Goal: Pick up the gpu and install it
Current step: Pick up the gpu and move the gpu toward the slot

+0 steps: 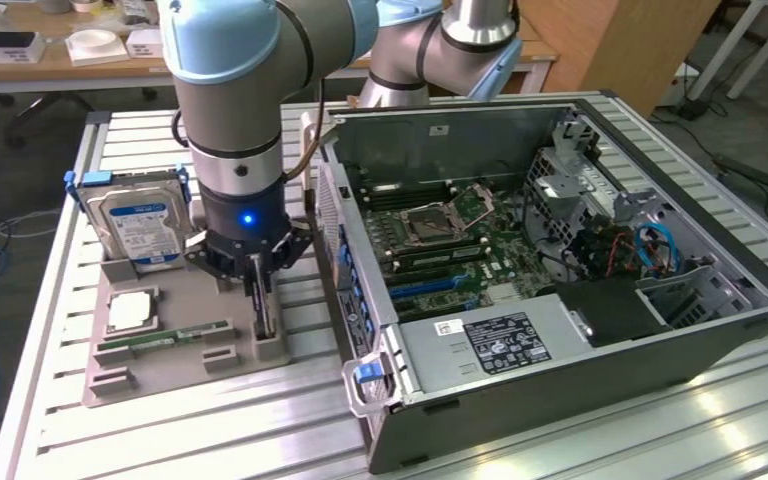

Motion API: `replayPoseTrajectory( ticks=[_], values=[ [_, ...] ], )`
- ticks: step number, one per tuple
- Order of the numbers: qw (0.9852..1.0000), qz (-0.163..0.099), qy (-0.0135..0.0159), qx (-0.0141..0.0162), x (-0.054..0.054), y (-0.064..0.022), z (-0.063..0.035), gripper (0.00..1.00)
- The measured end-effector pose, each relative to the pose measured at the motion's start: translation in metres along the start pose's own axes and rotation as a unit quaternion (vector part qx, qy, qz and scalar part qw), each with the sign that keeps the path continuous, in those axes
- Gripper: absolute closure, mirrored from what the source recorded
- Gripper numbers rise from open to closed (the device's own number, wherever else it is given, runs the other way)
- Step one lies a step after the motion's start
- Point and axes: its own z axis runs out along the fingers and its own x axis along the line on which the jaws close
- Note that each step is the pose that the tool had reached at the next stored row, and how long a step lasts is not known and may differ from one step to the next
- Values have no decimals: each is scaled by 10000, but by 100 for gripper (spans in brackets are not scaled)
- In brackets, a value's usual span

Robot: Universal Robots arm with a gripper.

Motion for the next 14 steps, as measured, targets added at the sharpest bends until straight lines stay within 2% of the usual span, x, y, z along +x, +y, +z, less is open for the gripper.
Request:
replayPoseTrajectory(
  ticks=[14],
  values=[
    [10000, 1, -1, -3, 1, 1, -14, 73]
  ],
)
